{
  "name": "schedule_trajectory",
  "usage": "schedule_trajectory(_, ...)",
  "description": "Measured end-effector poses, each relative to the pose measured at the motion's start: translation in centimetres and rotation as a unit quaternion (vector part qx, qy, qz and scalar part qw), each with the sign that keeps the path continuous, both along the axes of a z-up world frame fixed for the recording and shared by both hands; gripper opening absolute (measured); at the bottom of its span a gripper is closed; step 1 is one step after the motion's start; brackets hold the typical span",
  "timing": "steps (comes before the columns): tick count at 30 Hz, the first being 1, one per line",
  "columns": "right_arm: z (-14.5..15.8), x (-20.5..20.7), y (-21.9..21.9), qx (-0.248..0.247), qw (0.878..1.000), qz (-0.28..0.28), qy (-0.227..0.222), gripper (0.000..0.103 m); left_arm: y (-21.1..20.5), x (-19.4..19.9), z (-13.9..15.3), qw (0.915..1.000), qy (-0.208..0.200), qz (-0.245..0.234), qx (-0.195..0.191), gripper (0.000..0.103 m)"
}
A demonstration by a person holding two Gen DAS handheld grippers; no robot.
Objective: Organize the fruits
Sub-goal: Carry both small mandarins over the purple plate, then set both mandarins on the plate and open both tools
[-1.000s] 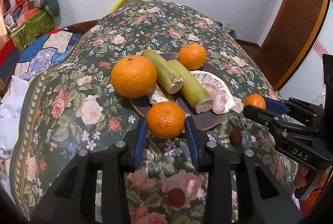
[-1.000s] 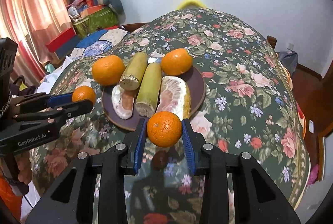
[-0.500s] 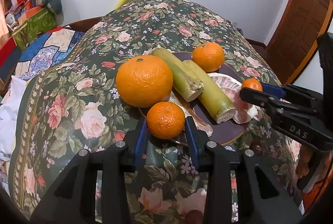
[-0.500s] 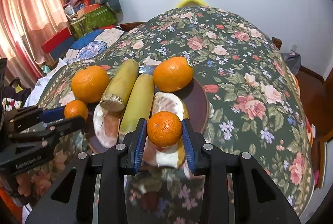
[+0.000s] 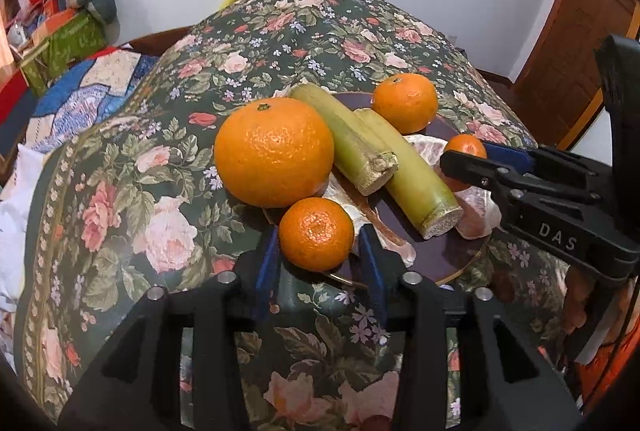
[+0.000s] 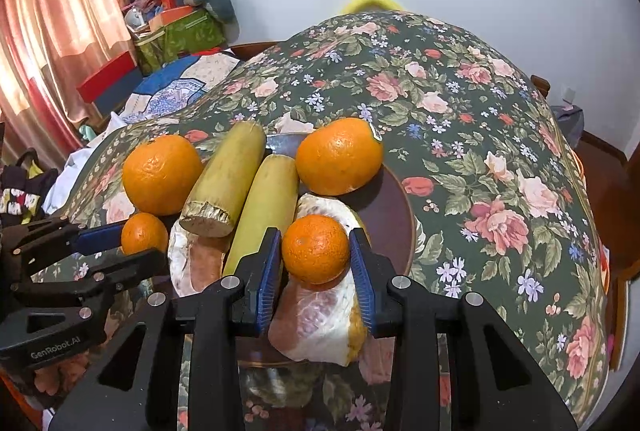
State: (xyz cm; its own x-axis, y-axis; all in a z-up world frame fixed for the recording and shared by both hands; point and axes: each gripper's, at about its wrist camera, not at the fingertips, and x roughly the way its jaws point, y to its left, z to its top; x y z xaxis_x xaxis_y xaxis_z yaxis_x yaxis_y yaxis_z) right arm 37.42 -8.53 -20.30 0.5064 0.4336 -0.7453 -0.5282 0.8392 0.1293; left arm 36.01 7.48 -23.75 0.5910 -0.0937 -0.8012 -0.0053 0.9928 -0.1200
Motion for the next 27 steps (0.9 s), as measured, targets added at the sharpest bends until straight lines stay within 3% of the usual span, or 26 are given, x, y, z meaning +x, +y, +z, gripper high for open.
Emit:
schedule_trajectory(2, 0.0, 0.1, 0.0, 0.003, 1.000, 0.003, 0.004, 0.040, 0.0, 0.0, 0.1, 1.0000, 0.000, 0.002, -0.004, 0.049)
schedule_trajectory(4, 0.1, 0.0, 0.1, -0.002, 1.000, -0.001, 0.002, 0.054, -0.1, -0.1, 0.2, 1.0000, 0.000, -0.001, -0.001, 0.049)
schedule_trajectory(5, 0.2, -0.2, 0.0, -0.004, 1.000, -0.003, -0.003, 0.056, -0.2, -0.2, 0.3, 1.0000, -0.001, -0.002, 0.000, 0.050)
schedule_trajectory(9, 0.5, -0.7, -0.4, -0.005, 1.000, -0.004, -0.006, 0.057, -0.5, -0.8, 0.9, 1.0000, -0.007, -0.003, 0.000, 0.054)
schedule_trajectory(27, 3.4, -5.5, -4.0, 0.012, 1.000, -0.020, -0.005, 0.057, -1.7, -5.9, 4.9, 0.9995, -0.027, -0.012, 0.002, 0.055)
